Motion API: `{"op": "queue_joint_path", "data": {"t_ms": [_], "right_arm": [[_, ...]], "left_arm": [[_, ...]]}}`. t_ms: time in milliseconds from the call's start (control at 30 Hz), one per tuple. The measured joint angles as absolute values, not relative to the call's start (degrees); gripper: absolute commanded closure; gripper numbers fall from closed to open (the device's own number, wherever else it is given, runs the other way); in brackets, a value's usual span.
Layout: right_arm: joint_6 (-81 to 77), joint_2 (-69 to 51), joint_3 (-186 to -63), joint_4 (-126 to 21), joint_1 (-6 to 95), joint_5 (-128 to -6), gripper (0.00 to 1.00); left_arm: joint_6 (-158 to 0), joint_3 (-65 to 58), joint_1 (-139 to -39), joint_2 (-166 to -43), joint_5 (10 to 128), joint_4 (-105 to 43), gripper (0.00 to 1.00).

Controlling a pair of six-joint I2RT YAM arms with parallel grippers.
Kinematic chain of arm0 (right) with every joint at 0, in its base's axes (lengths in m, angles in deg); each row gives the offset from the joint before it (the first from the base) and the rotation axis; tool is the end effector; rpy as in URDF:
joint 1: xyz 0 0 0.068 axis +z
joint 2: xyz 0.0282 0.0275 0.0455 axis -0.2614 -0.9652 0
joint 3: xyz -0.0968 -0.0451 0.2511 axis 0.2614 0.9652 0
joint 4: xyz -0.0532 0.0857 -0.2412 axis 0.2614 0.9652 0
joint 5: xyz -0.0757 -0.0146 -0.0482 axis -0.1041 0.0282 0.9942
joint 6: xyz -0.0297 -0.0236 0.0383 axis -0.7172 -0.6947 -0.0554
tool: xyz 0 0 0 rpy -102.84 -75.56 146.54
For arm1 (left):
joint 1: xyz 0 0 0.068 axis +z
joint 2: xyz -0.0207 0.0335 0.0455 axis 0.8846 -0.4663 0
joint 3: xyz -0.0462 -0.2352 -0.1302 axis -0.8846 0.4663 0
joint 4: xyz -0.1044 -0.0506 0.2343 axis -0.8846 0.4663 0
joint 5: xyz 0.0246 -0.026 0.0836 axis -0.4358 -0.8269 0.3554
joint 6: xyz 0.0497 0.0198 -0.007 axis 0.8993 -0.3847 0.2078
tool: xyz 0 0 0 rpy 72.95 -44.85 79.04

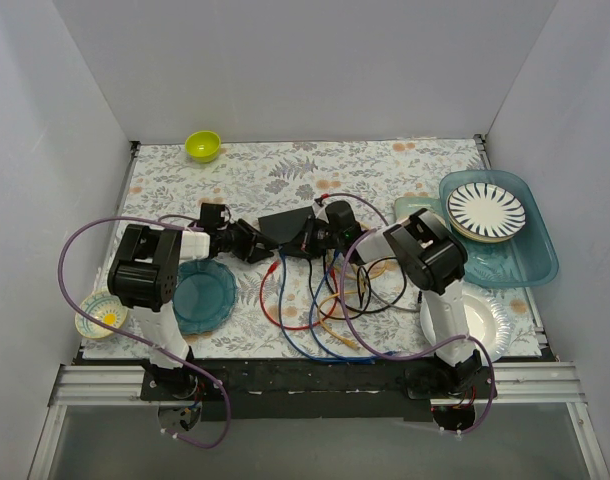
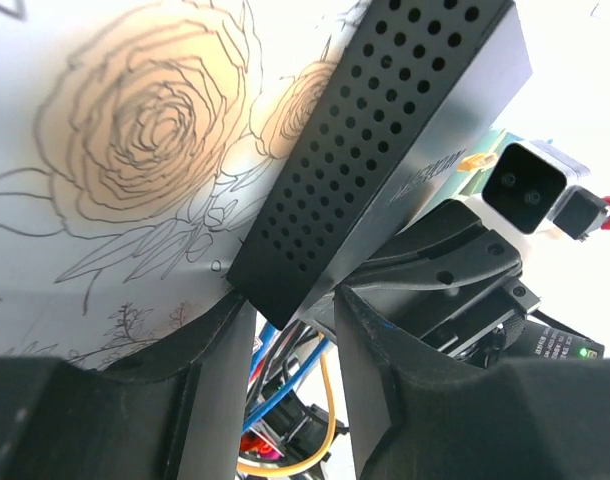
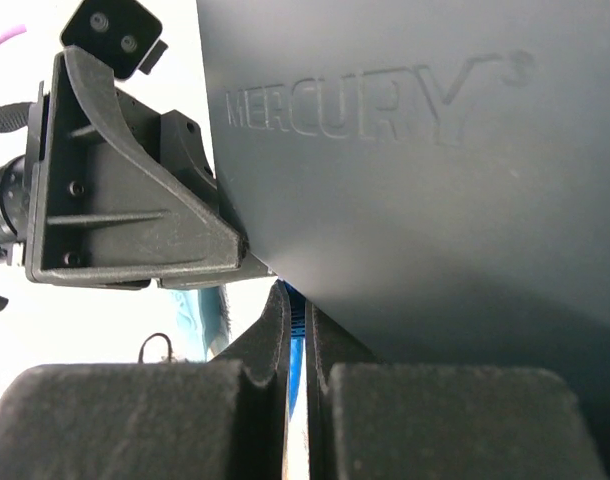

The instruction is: Pull the plug from the switch port

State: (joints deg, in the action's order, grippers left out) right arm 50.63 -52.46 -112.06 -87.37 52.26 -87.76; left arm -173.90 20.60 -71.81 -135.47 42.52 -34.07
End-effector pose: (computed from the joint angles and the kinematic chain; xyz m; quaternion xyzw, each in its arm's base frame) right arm 0.3359 0.2754 0.0980 0.0324 0.8349 0.5190 0.1805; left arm 0.3272 -0.0759 0.1087 0.6139 -0.6715 0.4075 0.0782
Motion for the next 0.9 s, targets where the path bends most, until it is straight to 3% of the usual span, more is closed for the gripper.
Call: {"op": "queue_joint_path", "data": {"t_ms": [100,233,433,667,900], "right_arm": [[49.4,-51.5,-111.0,-87.4,52.2,-87.5,0.99],[46.6,-50.0,-111.1,-84.1,52.3,-87.0,0.75],[37.7,-45.9,-114.8,-68.0,52.6,-85.3,0.64],[30.4,-41.1,-120.0,-50.2,52.7,-77.2,0.66],[30.1,-45.8,-134.8,-44.4,49.8,-72.1,0.82]], "left_arm": [[-174.0,20.2,-72.1,-135.8,42.0,-33.5,0.63],[-173.9,19.9,-72.4,-136.0,41.5,-33.2,0.63],[-173.7,19.3,-72.1,-136.7,42.0,-35.6,0.63],[-173.8,19.4,-71.4,-137.5,41.7,-41.9,0.62],[-173.7,22.6,-71.7,-137.2,39.6,-49.7,0.62]]}}
